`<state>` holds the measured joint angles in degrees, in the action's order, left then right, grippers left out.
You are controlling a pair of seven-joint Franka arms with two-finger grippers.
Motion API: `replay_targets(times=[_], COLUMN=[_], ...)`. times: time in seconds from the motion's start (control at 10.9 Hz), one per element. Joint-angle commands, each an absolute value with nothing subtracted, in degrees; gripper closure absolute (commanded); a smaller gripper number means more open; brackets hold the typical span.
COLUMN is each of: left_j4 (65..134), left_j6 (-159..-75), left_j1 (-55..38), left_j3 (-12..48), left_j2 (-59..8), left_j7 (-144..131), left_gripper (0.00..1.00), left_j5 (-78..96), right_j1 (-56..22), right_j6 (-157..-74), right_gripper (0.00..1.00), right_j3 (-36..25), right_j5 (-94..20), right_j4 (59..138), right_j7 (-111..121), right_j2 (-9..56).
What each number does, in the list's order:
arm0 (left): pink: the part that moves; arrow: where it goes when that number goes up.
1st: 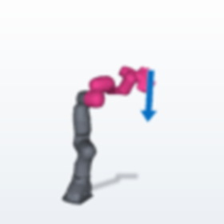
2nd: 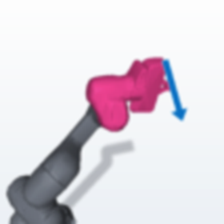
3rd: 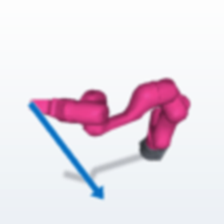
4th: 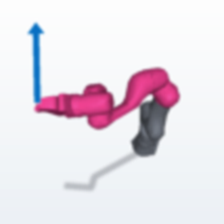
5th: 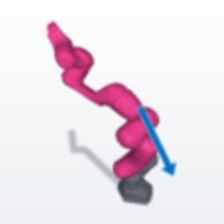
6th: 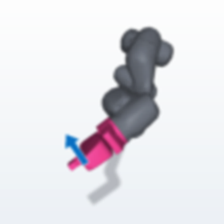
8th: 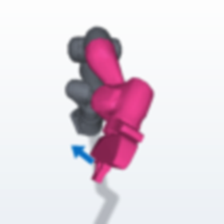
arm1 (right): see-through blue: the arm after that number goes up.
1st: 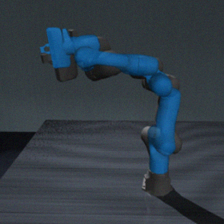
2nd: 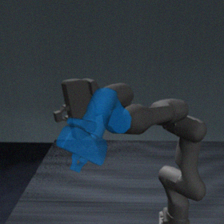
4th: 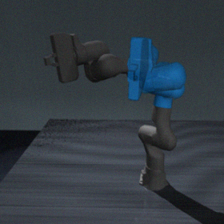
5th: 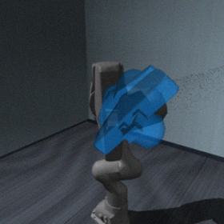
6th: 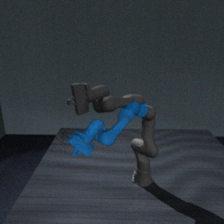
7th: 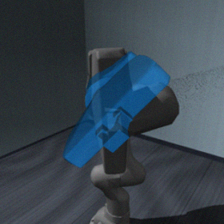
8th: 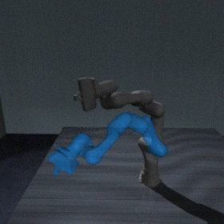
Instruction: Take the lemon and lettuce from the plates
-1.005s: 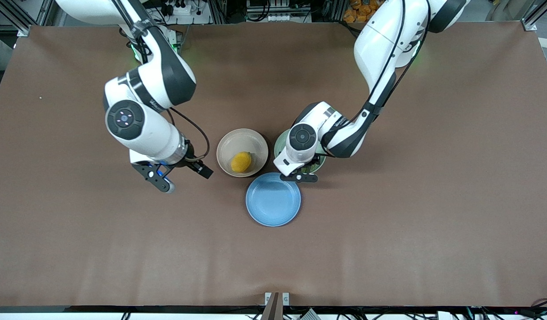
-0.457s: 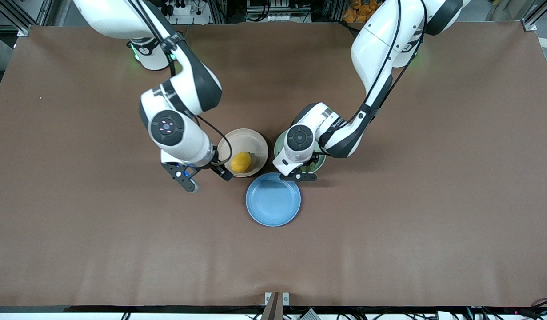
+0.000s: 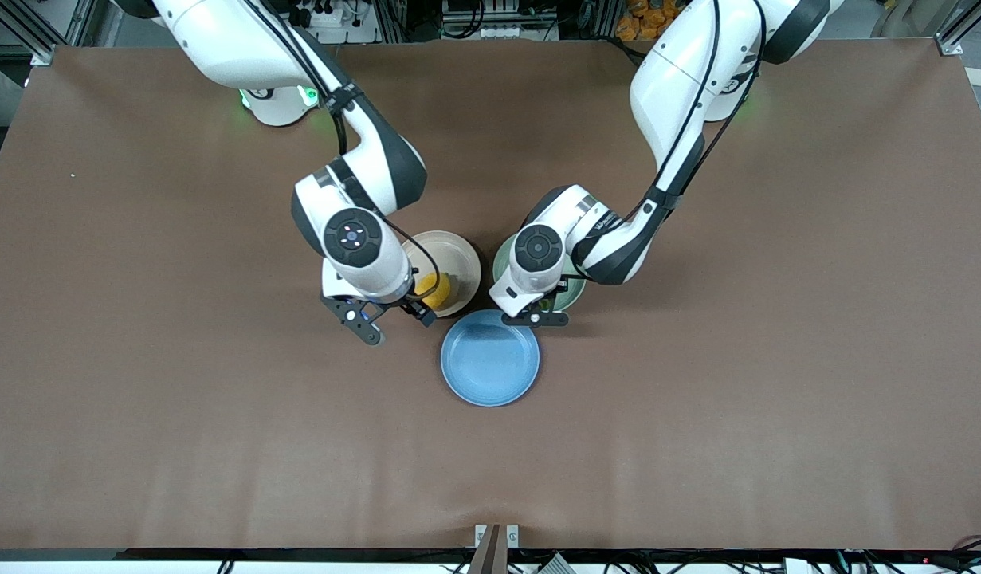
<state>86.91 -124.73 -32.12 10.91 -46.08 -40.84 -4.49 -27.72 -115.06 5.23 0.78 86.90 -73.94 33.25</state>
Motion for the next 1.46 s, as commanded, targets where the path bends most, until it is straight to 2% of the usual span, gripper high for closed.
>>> replay_targets(times=[0.0, 0.46, 1.0, 1.37], left_j4=[86.6, 86.3, 86.2, 86.3], left_j6=[-124.9, -121.5, -116.5, -115.0], left_j1=[-31.9, -31.6, -25.9, -23.6], left_j3=[10.7, 10.0, 10.3, 10.1], left_j2=[-46.5, -43.4, -34.9, -32.5], left_j7=[-42.4, -42.9, -42.5, -42.3], left_gripper=[1.00, 1.00, 1.00, 1.00], left_j5=[-6.2, -5.8, -4.0, -3.8], right_j1=[-29.8, -30.8, -31.5, -31.8], right_j6=[-118.1, -126.1, -128.9, -136.0], right_gripper=[0.00, 0.00, 0.00, 0.00], right_j3=[4.7, 4.7, 4.7, 4.7], right_j5=[2.6, 4.7, 5.4, 5.4], right_j4=[87.2, 92.1, 95.4, 103.3], right_j7=[-77.2, -79.2, -79.2, -79.7], right_j2=[34.6, 35.1, 34.8, 31.4])
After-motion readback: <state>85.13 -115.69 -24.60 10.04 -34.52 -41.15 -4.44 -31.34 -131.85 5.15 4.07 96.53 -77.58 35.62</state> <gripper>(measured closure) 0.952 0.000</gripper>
